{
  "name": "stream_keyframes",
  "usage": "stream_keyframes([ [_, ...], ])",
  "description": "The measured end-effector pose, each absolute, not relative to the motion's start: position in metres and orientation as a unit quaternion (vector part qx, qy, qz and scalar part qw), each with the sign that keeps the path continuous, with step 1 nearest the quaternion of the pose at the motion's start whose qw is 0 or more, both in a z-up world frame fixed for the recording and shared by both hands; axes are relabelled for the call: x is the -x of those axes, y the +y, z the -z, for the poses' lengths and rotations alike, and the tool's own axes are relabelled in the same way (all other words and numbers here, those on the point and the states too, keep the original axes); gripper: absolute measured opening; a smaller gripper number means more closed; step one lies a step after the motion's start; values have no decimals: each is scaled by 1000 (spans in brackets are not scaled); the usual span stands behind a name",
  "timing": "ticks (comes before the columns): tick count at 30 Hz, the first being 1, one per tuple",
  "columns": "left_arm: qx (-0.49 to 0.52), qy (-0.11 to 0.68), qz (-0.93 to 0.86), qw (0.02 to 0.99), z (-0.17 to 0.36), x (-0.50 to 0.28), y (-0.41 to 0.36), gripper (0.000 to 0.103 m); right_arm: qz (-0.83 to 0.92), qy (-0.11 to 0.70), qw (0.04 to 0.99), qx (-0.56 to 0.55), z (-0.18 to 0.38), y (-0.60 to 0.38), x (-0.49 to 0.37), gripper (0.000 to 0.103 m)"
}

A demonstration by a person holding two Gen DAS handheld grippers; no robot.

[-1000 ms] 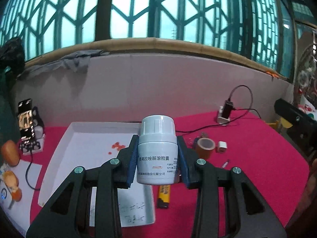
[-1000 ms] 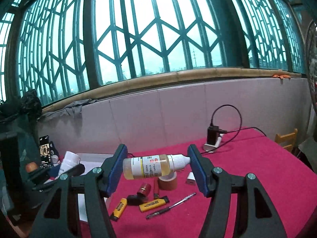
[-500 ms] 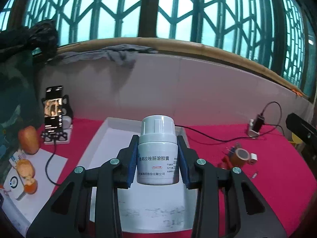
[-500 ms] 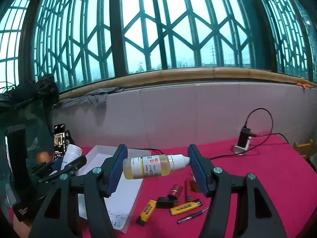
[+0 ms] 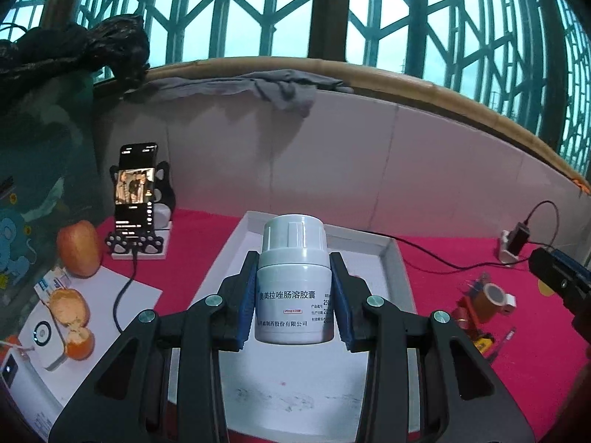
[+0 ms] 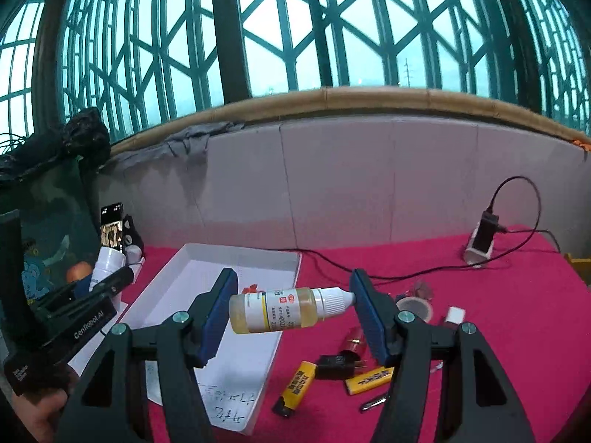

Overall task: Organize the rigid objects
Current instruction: 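Lower the dropper bottle into the tray with the right gripper while the left stands the pill bottle upright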

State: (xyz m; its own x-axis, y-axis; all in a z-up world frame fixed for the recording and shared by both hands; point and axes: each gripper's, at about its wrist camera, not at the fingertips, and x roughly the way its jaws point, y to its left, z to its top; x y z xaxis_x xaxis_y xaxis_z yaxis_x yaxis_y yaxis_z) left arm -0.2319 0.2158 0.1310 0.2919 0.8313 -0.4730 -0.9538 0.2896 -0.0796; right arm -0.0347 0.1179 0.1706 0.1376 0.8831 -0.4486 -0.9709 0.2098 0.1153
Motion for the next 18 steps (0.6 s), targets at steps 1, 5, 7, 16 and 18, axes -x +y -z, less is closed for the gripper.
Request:
stream_keyframes([
  [1,179,175,-571,782,-130,233,220,36,-623,223,742,107,-167,124,37,63],
  [5,213,188,-567,774,-121,238,245,36,-634,249,721,130,-155,152,49,63],
  [7,228,197,-564,769,-115,239,256,36,-638,257,711,145,-147,167,59,63],
  [16,258,243,-577,736,-85,243,299,36,-635,282,690,204,-110,219,85,63],
  [18,267,251,-575,731,-79,244,305,36,-632,289,687,211,-103,228,87,63],
])
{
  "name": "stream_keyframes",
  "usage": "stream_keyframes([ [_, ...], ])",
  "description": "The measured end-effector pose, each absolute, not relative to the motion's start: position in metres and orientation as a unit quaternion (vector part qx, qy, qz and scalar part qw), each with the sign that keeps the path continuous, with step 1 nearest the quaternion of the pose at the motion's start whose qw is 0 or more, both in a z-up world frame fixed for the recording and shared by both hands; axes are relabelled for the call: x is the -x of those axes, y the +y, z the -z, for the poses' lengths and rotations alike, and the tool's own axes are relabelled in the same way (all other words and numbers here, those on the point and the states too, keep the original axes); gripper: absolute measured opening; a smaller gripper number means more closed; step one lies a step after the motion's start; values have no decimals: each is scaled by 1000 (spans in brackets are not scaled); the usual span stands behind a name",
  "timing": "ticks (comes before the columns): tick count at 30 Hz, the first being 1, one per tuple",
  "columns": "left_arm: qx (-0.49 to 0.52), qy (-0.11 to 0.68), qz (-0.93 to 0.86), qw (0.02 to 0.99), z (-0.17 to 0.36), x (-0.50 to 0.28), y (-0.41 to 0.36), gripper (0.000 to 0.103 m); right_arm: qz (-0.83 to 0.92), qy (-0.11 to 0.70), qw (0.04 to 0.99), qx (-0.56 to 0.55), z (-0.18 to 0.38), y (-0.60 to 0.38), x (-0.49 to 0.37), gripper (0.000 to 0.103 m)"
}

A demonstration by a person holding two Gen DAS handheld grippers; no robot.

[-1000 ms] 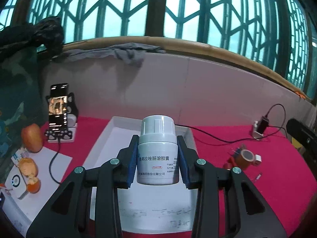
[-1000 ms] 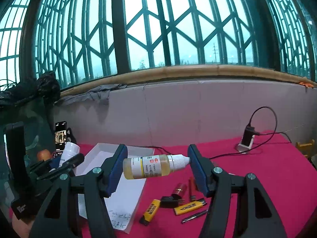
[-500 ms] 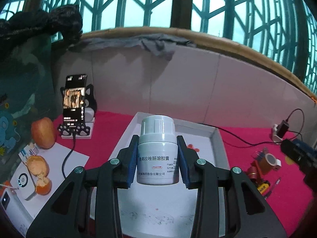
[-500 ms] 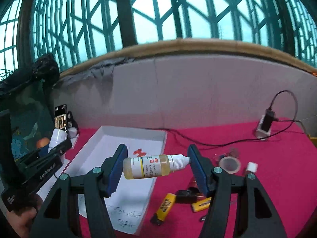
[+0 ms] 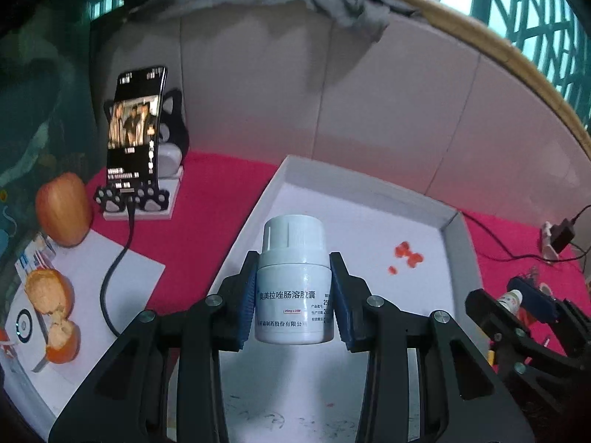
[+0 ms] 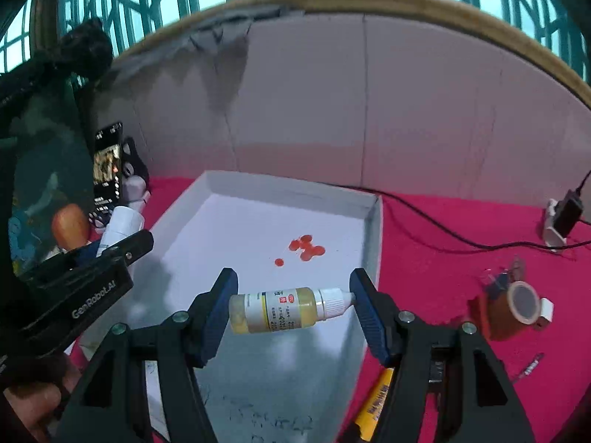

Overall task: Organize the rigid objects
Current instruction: 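Lower the dropper bottle into the tray with the right gripper while the left stands the pill bottle upright, then grasp the brown tape roll by its rim with the right gripper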

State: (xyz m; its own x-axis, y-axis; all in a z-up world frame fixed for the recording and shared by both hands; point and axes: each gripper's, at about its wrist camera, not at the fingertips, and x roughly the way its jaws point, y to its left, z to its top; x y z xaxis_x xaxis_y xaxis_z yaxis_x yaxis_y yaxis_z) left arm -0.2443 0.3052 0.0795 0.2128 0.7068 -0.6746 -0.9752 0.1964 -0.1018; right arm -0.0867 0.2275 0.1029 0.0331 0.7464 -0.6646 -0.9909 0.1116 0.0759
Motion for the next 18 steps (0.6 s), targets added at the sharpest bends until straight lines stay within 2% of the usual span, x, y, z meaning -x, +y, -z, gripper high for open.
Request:
stream_keyframes([
  [4,293,258,-564,727,-67,248,314,36,-633,303,678,217,-90,237,88,64],
  [5,296,257,-563,728,-65,249,315,41,-635,304,676,219,-87,238,90,64],
  [6,296,256,-563,728,-64,249,315,56,-636,304,674,224,-84,240,91,64],
  [7,297,254,-564,727,-63,249,315,68,-636,301,673,228,-82,240,93,71],
  [8,300,250,-565,727,-63,250,315,87,-635,297,675,230,-80,241,94,78],
  [9,301,245,-567,727,-63,251,314,89,-634,291,679,228,-80,240,95,87],
  [11,304,235,-569,727,-63,253,313,91,-634,279,685,223,-80,236,97,89],
  [12,309,231,-569,727,-64,255,312,98,-634,277,687,223,-81,234,97,90],
  [13,314,226,-569,726,-64,257,312,103,-634,276,687,222,-81,234,97,95],
  [14,320,216,-569,726,-65,260,310,103,-633,274,689,220,-82,232,97,102],
  [18,328,187,-567,732,-73,267,299,103,-635,267,694,208,-87,224,95,103],
])
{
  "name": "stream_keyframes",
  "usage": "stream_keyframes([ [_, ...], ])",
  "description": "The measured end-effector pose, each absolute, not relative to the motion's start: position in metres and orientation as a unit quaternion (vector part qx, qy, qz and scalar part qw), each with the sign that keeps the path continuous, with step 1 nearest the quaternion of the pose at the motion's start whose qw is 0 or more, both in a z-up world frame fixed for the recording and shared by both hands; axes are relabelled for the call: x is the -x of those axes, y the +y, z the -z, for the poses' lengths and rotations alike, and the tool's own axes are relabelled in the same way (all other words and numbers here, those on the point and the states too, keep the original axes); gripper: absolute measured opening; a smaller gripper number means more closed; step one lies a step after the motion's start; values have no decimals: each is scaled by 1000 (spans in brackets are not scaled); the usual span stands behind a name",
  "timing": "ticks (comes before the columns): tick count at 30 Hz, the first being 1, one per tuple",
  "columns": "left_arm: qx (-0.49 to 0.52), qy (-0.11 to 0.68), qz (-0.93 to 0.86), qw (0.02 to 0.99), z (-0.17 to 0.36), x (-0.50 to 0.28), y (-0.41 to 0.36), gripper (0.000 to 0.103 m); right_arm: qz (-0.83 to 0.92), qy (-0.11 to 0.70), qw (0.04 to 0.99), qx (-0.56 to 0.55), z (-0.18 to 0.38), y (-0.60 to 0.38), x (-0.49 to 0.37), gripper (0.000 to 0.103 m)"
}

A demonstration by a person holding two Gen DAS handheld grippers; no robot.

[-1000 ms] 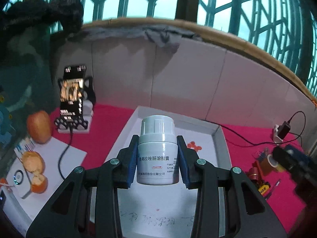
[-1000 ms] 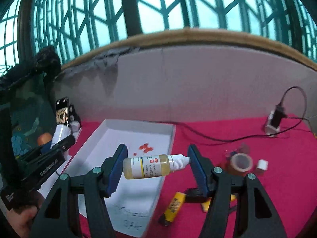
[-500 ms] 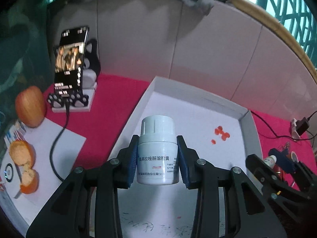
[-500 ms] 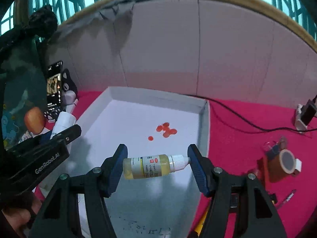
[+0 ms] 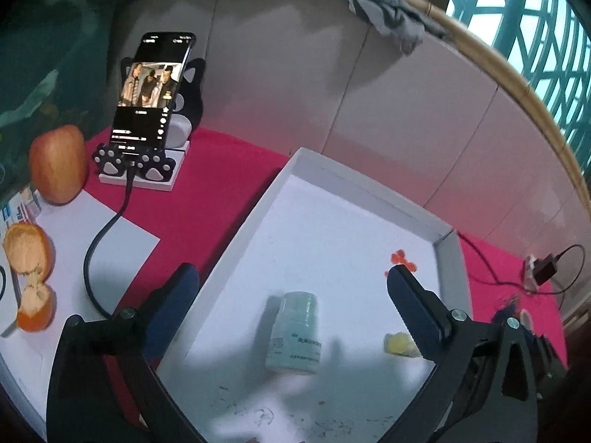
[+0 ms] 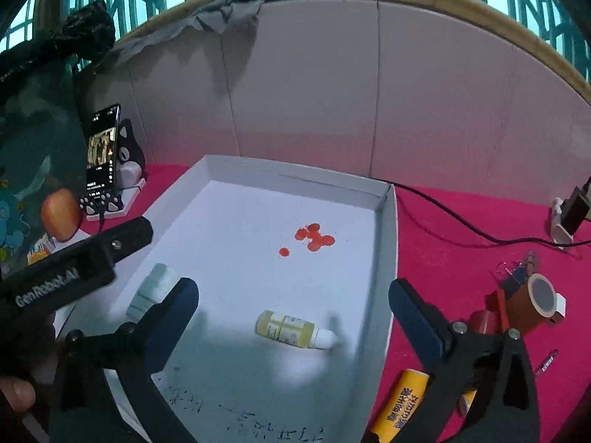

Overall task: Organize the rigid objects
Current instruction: 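Grasp the brown tape roll by its rim with the right gripper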

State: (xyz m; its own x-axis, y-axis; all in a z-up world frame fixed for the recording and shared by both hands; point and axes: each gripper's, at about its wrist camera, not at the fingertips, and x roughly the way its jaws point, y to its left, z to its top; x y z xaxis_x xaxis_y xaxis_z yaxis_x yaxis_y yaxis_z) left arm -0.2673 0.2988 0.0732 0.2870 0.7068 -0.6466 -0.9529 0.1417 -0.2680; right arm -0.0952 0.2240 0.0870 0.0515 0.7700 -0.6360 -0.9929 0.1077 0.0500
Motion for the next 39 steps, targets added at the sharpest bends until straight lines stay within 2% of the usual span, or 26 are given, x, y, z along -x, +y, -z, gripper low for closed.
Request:
stream_keyframes([
  [10,267,195,-553,765,-97,243,267,103,-619,266,721,163,-102,194,59,103],
  [16,242,220,-502,801,-98,209,245,103,-562,268,771,133,-103,171,-15,103],
  [22,208,259,-449,830,-91,166,230,103,-490,317,806,100,-82,156,-106,103],
  [30,170,328,-400,839,-76,110,225,103,-495,322,793,149,-50,183,-113,103],
  [33,141,349,-387,842,-69,95,218,103,-492,325,791,162,-40,193,-114,94],
  [36,115,373,-375,841,-61,79,216,103,-504,334,776,178,-35,197,-113,61],
  [37,113,378,-371,841,-59,73,216,103,-510,337,772,176,-34,196,-114,53],
  [39,115,385,-363,841,-56,65,218,103,-513,324,776,173,-37,186,-111,52],
])
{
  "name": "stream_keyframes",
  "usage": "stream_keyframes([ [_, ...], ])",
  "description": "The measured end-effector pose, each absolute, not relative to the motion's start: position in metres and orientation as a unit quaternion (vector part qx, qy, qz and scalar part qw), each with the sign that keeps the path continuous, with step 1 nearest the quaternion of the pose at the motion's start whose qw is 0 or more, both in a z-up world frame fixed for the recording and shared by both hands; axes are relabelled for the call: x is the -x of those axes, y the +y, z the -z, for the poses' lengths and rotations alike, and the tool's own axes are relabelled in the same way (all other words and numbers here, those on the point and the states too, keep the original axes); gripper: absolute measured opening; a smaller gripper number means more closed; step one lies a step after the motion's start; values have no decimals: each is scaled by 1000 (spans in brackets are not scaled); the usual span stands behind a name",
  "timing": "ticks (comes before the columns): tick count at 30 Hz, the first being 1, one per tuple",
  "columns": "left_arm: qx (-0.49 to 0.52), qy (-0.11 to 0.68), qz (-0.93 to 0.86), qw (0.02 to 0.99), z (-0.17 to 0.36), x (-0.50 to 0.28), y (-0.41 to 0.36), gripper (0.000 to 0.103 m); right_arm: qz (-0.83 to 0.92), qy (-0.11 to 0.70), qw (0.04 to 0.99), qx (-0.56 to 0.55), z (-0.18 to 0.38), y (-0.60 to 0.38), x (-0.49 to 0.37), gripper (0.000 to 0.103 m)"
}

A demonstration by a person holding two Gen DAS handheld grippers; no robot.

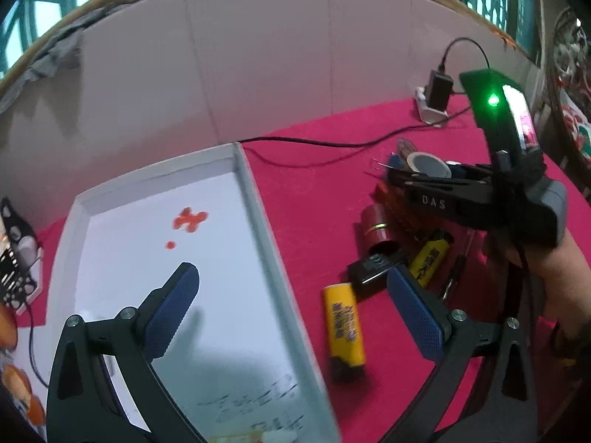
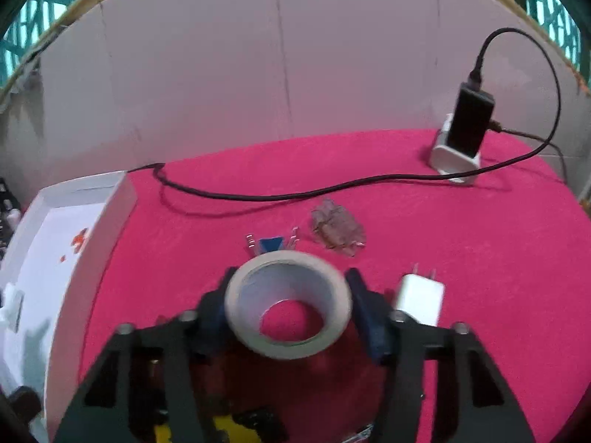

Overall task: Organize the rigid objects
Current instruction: 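Grasp the brown tape roll by its rim with the right gripper, then grasp the red cylinder with the left gripper while the right holds the tape roll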

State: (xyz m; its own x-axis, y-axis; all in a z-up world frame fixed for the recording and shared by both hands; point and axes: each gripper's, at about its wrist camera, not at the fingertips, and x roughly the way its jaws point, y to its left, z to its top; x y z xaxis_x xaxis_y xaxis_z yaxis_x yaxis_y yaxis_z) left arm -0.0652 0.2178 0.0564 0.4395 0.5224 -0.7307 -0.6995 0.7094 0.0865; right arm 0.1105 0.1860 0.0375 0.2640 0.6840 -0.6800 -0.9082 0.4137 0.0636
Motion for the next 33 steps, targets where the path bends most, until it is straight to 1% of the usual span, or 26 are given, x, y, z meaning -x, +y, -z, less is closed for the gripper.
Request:
stream_keyframes([
  [2,117,390,-349,844,-55,52,219,103,-515,320,781,149,-43,168,-112,52],
  [5,111,407,-329,845,-52,29,218,103,-512,336,786,88,-50,127,-123,52],
  [6,111,411,-321,846,-51,22,218,101,-511,341,786,70,-51,115,-126,52],
  [8,104,429,-313,841,-45,4,216,94,-510,350,785,30,-56,85,-135,52],
  [10,94,447,-318,831,-38,-9,219,90,-509,351,786,6,-60,66,-141,52],
  [12,92,460,-327,820,-31,-18,224,77,-512,345,787,-7,-66,48,-145,52],
  [15,97,479,-331,807,-19,-27,231,73,-516,338,787,-17,-75,38,-146,52],
  [21,84,500,-329,796,-6,-47,233,71,-525,341,779,-39,-80,30,-151,52],
  [22,82,499,-329,798,-6,-49,233,66,-526,340,779,-39,-81,33,-149,52],
  [24,90,495,-324,801,-7,-51,233,29,-528,338,778,-36,-82,33,-146,52],
  [29,89,470,-329,814,-11,-39,225,28,-542,322,776,-32,-93,29,-136,52],
  [33,115,420,-342,833,-33,-15,215,28,-550,301,778,-34,-108,28,-126,52],
])
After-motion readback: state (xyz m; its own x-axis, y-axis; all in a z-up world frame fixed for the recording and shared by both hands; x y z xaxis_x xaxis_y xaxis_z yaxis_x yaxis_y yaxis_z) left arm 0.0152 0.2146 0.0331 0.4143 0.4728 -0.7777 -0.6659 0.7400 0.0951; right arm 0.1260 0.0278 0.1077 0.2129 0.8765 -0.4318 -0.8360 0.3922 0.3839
